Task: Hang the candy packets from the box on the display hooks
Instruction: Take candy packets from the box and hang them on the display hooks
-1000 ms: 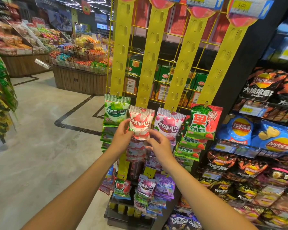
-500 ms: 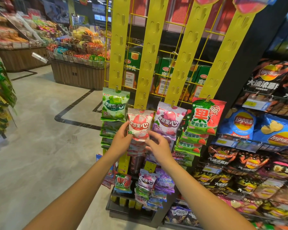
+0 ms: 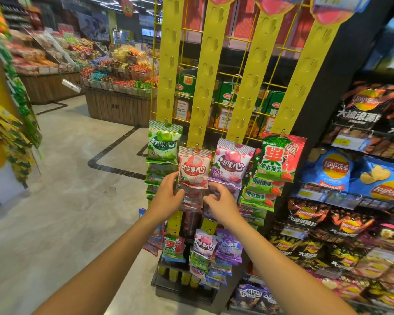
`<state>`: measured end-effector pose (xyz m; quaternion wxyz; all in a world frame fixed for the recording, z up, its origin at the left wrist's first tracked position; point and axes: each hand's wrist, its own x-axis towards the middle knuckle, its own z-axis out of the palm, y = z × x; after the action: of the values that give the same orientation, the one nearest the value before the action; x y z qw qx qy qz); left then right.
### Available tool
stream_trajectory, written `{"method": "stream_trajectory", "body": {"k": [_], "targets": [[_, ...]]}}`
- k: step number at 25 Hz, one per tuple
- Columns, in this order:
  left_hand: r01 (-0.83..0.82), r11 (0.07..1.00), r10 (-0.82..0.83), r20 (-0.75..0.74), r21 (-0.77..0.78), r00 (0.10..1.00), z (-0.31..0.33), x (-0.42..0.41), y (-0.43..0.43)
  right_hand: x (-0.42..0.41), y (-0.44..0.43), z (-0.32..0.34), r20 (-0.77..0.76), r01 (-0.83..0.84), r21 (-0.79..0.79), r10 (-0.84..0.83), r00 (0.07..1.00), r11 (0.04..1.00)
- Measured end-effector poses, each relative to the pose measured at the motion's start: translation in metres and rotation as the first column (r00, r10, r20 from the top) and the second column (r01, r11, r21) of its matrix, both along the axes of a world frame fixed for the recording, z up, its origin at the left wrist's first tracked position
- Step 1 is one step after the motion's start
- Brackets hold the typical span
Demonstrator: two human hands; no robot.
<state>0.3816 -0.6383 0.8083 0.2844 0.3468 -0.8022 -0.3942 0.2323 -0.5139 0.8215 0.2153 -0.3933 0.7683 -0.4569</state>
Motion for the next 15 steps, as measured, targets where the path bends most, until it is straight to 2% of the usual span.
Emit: {"method": "stream_trajectory", "body": {"k": [2, 4, 6, 10, 15], "targets": [[0.000, 0.978, 0.024, 0.114, -0.208, 0.993, -0.001, 0.002, 0.009, -0.001, 0.016, 0.004, -0.060, 0.002, 0.008, -0.001, 0.998, 1.000], [0.039, 0.902, 0.072, 0.239, -0.429, 0.968, -0.003, 0.001, 0.022, -0.006, 0.038, 0.007, -0.169, -0.005, 0.018, 0.008, 0.986, 1.000], [0.123, 0.814, 0.076, 0.314, -0.567, 0.946, -0.004, -0.005, 0.039, -0.014, 0.067, 0.009, -0.323, 0.003, 0.047, 0.012, 0.946, 0.999], [0.250, 0.700, 0.005, 0.354, -0.669, 0.935, -0.004, -0.033, 0.086, -0.034, 0.135, 0.008, -0.551, 0.068, 0.102, 0.000, 0.835, 0.992], [0.377, 0.623, -0.114, 0.397, -0.685, 0.911, -0.005, -0.085, 0.185, -0.072, 0.255, 0.002, -0.689, 0.228, 0.101, -0.098, 0.718, 0.968]]}}
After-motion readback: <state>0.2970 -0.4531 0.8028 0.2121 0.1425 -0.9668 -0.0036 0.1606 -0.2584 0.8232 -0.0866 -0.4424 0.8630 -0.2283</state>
